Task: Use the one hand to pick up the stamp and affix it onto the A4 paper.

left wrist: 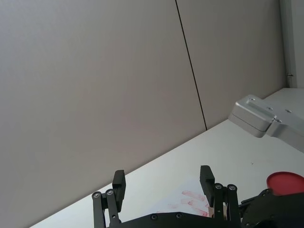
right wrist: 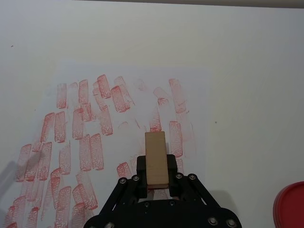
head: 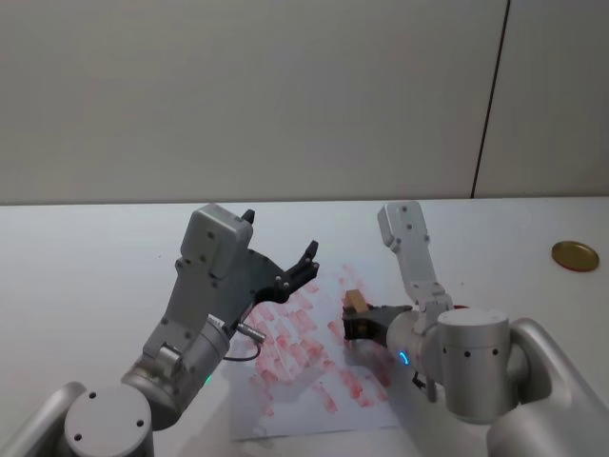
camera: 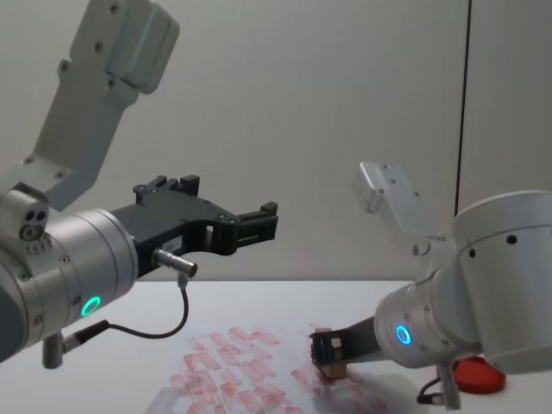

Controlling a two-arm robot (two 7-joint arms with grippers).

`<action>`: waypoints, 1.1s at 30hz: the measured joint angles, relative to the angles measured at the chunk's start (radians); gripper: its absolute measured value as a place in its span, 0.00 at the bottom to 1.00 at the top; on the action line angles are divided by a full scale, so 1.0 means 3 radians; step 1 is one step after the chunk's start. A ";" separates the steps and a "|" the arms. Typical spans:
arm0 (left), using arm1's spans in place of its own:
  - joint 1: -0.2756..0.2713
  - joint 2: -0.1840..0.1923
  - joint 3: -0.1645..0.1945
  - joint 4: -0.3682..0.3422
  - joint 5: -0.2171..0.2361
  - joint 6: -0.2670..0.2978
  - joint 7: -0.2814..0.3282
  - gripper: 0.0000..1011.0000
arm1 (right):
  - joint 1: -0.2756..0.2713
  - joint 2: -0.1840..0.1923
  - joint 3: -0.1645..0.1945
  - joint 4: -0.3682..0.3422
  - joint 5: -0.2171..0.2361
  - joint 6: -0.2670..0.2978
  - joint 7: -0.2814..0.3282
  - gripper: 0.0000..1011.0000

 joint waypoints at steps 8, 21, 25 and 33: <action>0.0000 0.0000 0.0000 0.0000 0.0000 0.0000 0.0000 0.98 | 0.0005 -0.0007 0.0004 0.0019 -0.0020 0.0006 -0.0001 0.22; 0.0000 0.0000 0.0000 0.0000 0.0000 0.0000 0.0000 0.98 | -0.0089 0.0022 -0.0023 -0.0252 -0.0169 -0.0133 -0.0001 0.22; 0.0000 0.0000 0.0000 0.0000 0.0000 0.0000 0.0000 0.98 | -0.0123 0.0032 -0.0038 -0.0410 -0.0217 -0.0196 0.0001 0.22; 0.0000 0.0000 0.0000 0.0000 0.0000 0.0000 0.0000 0.98 | -0.0198 0.0061 -0.0046 -0.0764 -0.0299 -0.0293 -0.0047 0.22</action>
